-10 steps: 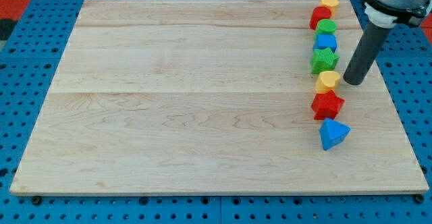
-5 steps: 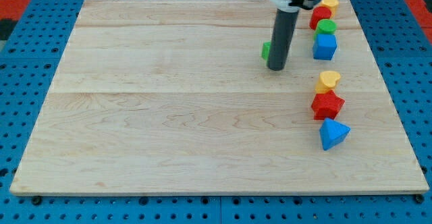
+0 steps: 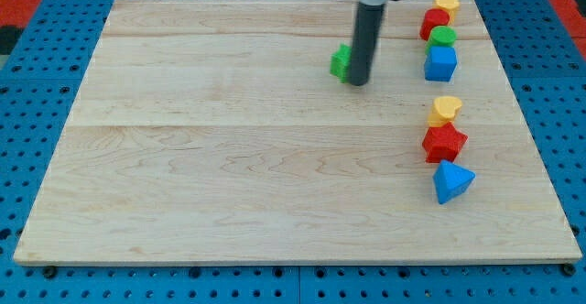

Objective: Slide the green star to the top center

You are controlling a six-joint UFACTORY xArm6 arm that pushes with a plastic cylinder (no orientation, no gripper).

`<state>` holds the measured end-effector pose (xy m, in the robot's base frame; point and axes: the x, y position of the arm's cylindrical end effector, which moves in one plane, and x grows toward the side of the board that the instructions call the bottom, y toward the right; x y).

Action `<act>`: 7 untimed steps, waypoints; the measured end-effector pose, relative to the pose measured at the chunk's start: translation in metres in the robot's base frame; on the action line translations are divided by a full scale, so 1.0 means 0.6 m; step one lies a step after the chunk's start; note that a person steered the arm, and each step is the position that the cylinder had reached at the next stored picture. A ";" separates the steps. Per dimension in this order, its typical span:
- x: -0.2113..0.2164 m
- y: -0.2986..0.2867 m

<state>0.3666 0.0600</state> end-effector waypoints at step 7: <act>-0.105 -0.002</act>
